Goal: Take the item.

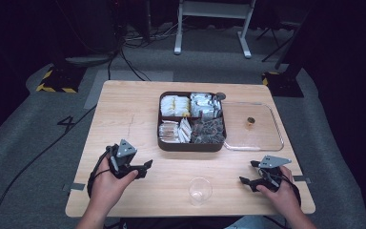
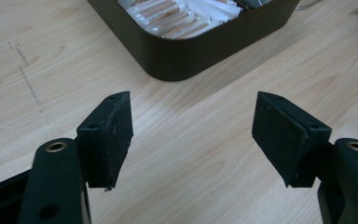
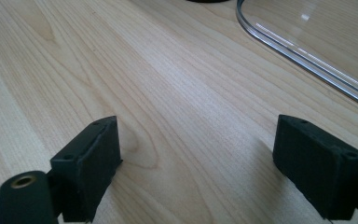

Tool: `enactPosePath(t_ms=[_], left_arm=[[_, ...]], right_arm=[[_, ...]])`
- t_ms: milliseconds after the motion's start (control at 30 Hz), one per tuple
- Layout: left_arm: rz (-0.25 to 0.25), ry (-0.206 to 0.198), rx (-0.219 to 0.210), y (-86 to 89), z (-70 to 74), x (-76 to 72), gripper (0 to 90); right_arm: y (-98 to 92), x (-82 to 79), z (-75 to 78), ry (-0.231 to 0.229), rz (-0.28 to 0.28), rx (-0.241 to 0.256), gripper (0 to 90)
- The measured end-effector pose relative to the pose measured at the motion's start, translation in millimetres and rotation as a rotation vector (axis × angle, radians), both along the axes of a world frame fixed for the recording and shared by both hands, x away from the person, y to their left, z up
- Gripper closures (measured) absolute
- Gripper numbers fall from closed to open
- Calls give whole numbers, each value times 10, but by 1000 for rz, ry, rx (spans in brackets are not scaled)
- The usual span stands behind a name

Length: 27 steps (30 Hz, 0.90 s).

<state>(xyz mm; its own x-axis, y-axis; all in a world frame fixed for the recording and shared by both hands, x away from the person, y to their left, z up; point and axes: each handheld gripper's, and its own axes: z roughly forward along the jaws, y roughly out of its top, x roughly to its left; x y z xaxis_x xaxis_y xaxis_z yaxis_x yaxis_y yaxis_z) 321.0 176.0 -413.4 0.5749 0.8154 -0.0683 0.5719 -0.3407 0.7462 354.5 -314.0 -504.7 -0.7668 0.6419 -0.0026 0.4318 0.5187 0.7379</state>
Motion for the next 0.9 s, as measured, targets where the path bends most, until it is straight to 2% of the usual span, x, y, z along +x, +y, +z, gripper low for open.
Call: enactPosePath(t_ms=[133,200,267,300,333,400,567,633,900], left_arm=[[-2,-4,-11,-29,44,111,294],[-10,-22,-1,-43,66,190,292],[-12,-33,0,-67,84,319,306],[-12,-33,0,-67,84,319,306],[-16,-25,-10,-108,113,407,307],[-16,-27,-13,-134,133,450,309],[-15,-54,-4,-304,242,656,313],[-4,-69,-26,-421,282,769,313],[-6,-91,-18,-669,327,1022,309]], right_arm=[[0,0,0,0,0,0,151],[0,0,0,0,0,0,151],[0,0,0,0,0,0,151],[0,0,0,0,0,0,151],[0,0,0,0,0,0,151],[0,0,0,0,0,-1,151],[0,0,1,1,0,-1,152],[-1,1,1,1,0,-1,151],[-1,3,1,1,2,0,152]])
